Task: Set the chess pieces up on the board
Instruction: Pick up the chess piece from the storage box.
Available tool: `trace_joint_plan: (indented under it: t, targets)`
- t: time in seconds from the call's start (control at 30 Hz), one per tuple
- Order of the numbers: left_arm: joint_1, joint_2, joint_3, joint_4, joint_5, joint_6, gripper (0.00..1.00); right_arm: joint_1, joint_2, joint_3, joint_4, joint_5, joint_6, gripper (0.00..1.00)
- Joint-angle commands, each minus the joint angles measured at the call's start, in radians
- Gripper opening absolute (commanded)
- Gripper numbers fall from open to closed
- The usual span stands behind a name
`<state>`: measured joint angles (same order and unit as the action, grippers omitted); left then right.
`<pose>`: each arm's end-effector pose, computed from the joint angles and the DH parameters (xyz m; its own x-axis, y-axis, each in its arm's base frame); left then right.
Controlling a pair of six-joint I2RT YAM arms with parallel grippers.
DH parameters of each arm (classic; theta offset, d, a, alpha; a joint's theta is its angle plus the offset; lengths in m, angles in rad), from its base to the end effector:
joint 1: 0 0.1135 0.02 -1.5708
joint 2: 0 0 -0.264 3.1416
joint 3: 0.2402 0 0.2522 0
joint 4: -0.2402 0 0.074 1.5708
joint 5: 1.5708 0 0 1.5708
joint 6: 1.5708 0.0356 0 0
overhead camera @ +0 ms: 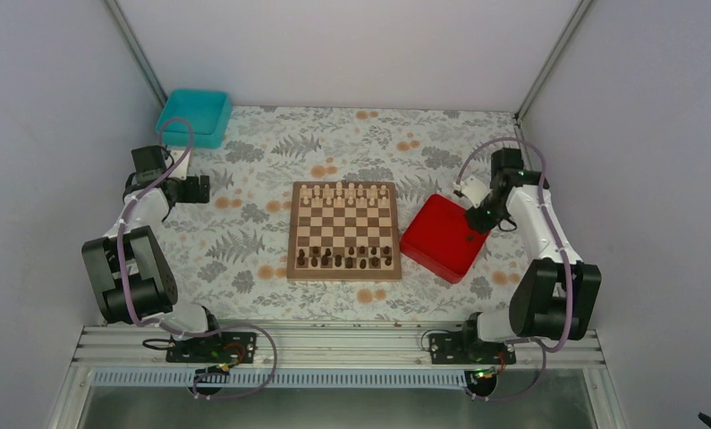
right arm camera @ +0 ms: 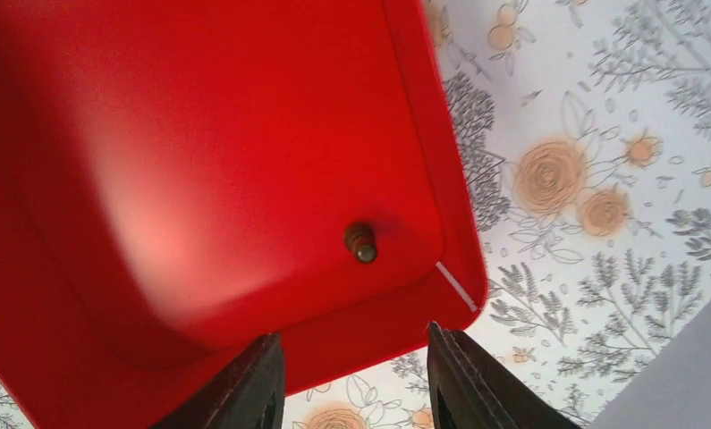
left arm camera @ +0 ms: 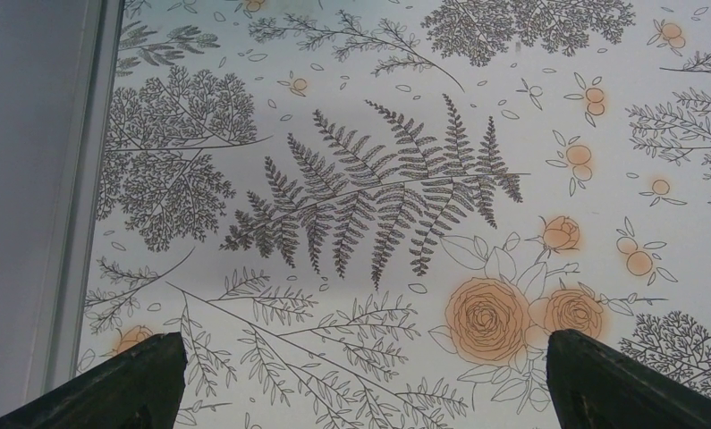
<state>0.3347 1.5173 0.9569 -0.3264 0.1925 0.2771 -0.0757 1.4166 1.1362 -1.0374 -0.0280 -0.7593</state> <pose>0.2989 0.0967 0.2133 -0.7611 0.0196 -0.6484 0.0000 0.9995 0.0302 0.2582 -0.0186 0.2581 -0.7475 -0.6334 -0.2002 -0.6148 0.7738 -0.1527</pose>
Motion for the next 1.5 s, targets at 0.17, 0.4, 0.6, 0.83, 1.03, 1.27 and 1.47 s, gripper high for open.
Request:
trace_joint_plan:
  t: [0.17, 0.4, 0.6, 0.83, 1.03, 1.27, 1.47]
  targets:
    - [0.008, -0.009, -0.008, 0.012, 0.036, 0.004, 1.0, -0.008, -0.012, -0.1, 0.104, 0.027, -0.002, 0.44]
    - [0.01, -0.014, -0.009, 0.009, 0.048, 0.008, 1.0, -0.009, 0.051, -0.152, 0.189, 0.069, -0.009, 0.44]
    - [0.013, -0.016, -0.009, 0.006, 0.047, 0.007, 1.0, -0.007, 0.123, -0.155, 0.221, 0.077, -0.004, 0.44]
    - [0.013, -0.011, -0.01, 0.003, 0.06, 0.011, 1.0, -0.009, 0.174, -0.18, 0.25, 0.094, -0.004, 0.44]
    - [0.014, -0.012, -0.009, 0.002, 0.061, 0.011, 1.0, -0.008, 0.203, -0.192, 0.249, 0.107, 0.004, 0.37]
    - [0.013, -0.016, -0.009, -0.002, 0.074, 0.014, 1.0, -0.008, 0.201, -0.193, 0.256, 0.099, 0.003, 0.35]
    - [0.015, -0.02, -0.009, -0.002, 0.074, 0.013, 1.0, -0.007, 0.194, -0.169, 0.234, 0.08, 0.005, 0.13]
